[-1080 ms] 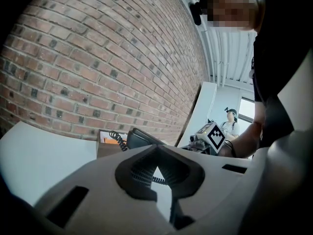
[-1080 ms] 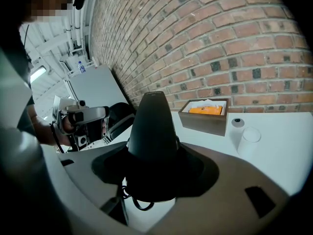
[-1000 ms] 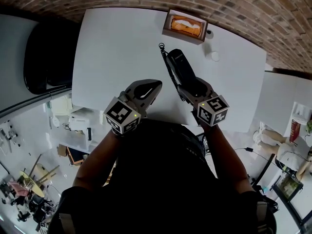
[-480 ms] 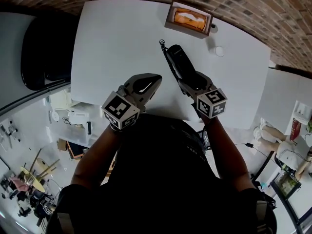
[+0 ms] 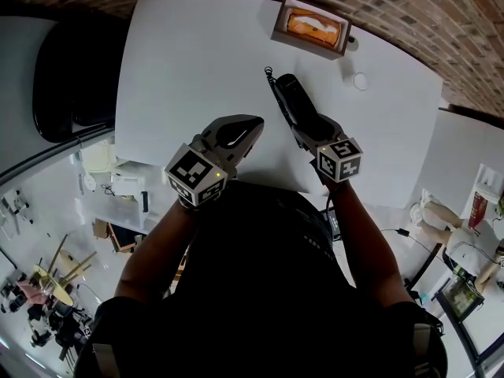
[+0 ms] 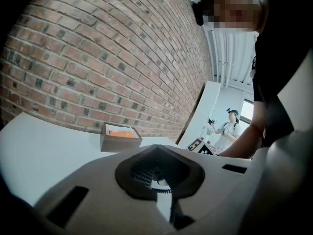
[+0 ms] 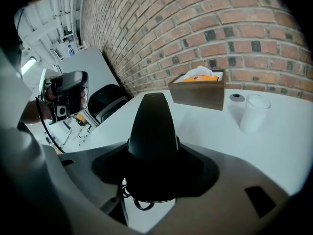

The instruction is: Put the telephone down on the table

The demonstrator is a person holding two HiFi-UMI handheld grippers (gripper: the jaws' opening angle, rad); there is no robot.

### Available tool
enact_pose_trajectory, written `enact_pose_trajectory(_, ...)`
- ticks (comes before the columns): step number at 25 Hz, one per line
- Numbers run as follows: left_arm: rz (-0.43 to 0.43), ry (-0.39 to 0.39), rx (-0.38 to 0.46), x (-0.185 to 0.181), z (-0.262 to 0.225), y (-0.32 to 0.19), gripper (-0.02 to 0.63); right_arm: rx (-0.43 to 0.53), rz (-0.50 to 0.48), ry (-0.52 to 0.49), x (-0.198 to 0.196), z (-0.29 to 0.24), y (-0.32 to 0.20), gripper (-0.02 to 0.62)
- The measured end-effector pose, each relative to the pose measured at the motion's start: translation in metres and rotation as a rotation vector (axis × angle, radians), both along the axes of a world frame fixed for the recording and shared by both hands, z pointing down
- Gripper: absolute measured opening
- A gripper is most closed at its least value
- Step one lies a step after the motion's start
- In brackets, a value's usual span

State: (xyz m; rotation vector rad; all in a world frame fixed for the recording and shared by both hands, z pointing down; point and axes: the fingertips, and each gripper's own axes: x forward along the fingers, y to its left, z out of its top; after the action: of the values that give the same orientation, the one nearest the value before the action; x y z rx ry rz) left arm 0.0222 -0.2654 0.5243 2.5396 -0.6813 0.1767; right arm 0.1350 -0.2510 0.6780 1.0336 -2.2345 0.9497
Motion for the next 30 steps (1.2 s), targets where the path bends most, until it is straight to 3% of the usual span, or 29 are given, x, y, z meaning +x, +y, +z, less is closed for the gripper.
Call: enact_pose_trajectory(30, 0.018, 0.011, -0.050, 0.007, 0.010, 0.001, 0.006, -0.098, 0.008, 0.098, 0.006, 0.055, 0.008, 0.267)
